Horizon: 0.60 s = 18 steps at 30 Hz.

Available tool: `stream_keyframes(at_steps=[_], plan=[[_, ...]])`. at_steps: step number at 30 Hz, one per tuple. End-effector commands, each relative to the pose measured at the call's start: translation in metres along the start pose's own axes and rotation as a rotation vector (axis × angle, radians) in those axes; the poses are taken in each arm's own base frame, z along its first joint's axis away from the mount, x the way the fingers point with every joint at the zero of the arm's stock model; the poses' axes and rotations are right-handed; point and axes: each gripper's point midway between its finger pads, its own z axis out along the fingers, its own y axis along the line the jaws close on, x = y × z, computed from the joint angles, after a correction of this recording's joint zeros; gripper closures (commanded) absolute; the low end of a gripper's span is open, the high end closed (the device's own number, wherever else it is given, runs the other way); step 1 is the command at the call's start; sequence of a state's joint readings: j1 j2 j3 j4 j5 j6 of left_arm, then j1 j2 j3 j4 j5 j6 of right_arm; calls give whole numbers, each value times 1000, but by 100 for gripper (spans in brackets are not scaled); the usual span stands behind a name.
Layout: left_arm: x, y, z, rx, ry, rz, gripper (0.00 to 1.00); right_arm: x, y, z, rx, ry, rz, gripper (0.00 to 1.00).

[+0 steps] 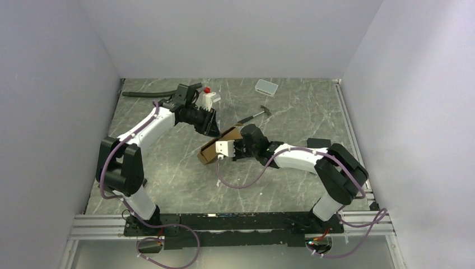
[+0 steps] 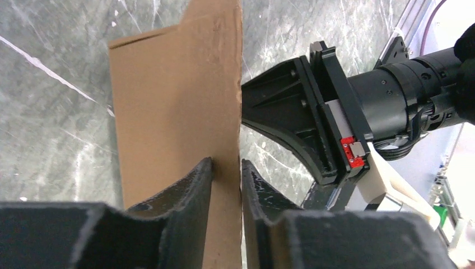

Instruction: Fold the paper box

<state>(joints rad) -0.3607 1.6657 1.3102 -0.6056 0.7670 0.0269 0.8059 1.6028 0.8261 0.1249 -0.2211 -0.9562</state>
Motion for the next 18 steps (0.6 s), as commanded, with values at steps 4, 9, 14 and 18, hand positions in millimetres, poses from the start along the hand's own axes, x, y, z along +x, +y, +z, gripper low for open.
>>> stream_keyframes(at_steps=[4, 9, 14, 18], plan=[[7, -5, 4, 50, 24, -35, 58, -19, -41, 14, 106, -42, 82, 95], [13, 3, 3, 9, 34, -31, 46, -18, -37, 5, 36, -91, 151, 88], [17, 12, 5, -27, 49, -37, 43, -26, -23, -19, -149, -210, 228, 78], [20, 17, 9, -36, 64, -55, 44, -38, -6, -48, -317, -315, 189, 75]])
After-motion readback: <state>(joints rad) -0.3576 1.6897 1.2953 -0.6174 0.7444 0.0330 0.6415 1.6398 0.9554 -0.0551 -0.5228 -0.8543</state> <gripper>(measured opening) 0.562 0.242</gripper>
